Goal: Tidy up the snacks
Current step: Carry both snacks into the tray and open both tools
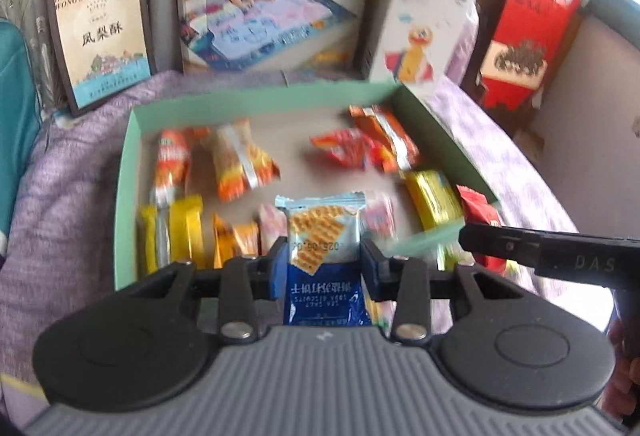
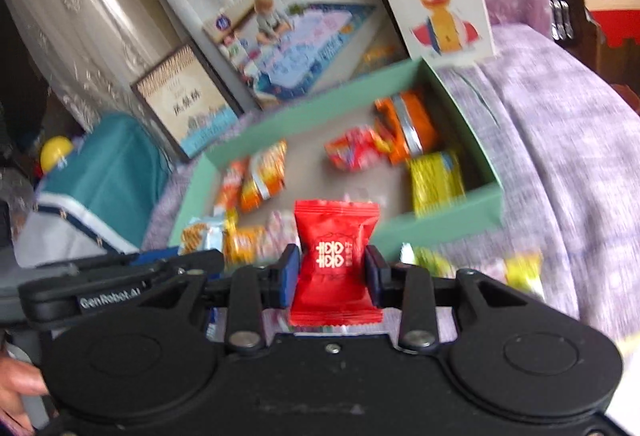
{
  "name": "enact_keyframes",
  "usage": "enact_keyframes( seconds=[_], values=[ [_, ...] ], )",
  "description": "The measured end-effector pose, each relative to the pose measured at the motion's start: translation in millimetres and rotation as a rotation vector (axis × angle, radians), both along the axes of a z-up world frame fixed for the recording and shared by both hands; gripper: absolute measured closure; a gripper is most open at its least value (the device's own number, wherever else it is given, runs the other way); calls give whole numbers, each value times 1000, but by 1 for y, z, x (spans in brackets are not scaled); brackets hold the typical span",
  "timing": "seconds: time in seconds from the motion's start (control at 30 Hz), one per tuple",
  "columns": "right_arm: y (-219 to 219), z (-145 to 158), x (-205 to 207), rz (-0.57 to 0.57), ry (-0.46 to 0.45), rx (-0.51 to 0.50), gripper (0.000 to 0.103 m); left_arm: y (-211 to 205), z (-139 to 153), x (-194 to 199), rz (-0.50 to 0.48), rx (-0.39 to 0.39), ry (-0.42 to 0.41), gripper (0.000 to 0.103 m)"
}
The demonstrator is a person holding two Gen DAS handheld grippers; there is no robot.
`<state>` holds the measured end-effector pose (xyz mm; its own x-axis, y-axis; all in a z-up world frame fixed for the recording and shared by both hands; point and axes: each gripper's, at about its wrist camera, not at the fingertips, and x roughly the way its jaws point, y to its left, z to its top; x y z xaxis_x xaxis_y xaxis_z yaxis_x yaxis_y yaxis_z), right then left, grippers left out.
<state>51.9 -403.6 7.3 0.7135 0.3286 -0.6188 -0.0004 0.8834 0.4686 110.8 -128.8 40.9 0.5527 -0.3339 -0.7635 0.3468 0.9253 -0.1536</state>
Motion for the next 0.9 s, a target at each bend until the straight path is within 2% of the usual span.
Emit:
enact_keyframes(
  seconds=[0.23, 0.37, 0.57, 0.6, 0.63, 0.67, 0.7, 0.73, 0.77, 0.8, 0.9],
  values=[
    [4, 6, 99, -31, 41, 36, 69, -18, -5, 79, 32, -4, -1, 66],
    [9, -5, 156, -37, 84, 35, 69, -29, -20, 122, 49, 1, 9, 66],
    [15, -30, 207, -38, 136, 57, 69, -39, -47, 165, 75, 20, 36, 65],
    [15, -33, 212, -39, 141, 71, 66, -40, -51, 170, 86, 29, 39, 62],
    [14, -36, 215, -42, 141, 78, 65, -40, -54, 172, 95, 38, 44, 49],
    [14, -38, 219, -45, 141, 78, 53, -40, -57, 174, 104, 47, 47, 42],
    [14, -38, 219, -46, 134, 68, 36, -39, -58, 173, 109, 52, 38, 31],
    [15, -37, 216, -49, 121, 55, 27, -39, -59, 173, 109, 57, 28, 22],
    [15, -36, 214, -53, 107, 43, 16, -39, -59, 171, 109, 65, 18, 17],
    [14, -35, 212, -60, 98, 33, 11, -38, -58, 170, 112, 74, 9, 10],
    [11, -31, 206, -76, 101, 36, 1, -38, -56, 164, 119, 88, -4, 5]
  ],
)
